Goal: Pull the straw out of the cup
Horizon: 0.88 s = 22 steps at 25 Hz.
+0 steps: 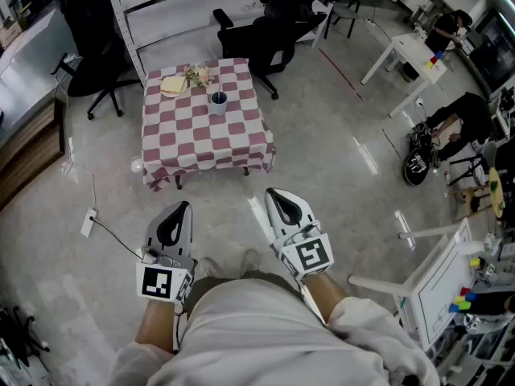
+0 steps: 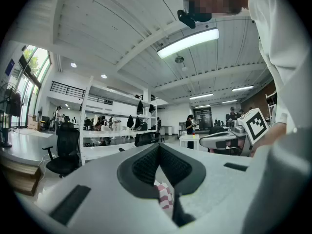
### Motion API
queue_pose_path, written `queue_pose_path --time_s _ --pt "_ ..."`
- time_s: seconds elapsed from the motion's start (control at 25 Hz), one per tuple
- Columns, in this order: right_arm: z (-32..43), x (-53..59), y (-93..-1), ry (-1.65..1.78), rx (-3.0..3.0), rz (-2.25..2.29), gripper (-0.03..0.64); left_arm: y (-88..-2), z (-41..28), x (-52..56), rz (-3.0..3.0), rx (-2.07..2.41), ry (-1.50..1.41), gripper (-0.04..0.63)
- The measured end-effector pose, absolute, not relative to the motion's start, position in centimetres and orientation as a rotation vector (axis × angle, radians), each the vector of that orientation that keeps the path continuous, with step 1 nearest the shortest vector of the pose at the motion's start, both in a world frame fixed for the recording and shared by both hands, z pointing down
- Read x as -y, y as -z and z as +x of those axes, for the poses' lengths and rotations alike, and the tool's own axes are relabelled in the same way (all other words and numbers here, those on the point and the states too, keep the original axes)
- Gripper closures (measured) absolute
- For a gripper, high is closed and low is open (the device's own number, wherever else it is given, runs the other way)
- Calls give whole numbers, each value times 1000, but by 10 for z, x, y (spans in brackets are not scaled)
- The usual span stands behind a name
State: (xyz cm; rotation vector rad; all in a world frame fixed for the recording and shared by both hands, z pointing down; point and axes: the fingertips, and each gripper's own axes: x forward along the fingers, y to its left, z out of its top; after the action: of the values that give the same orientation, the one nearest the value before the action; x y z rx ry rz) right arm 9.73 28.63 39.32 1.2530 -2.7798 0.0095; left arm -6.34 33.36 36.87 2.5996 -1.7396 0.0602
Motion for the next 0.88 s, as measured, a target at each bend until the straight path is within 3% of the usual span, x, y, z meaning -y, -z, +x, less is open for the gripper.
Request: queue_pose_path --time_s 0.88 --pt "110 -282 -397 -23 2821 1182 614 -371 -49 -321 2574 1779 -66 592"
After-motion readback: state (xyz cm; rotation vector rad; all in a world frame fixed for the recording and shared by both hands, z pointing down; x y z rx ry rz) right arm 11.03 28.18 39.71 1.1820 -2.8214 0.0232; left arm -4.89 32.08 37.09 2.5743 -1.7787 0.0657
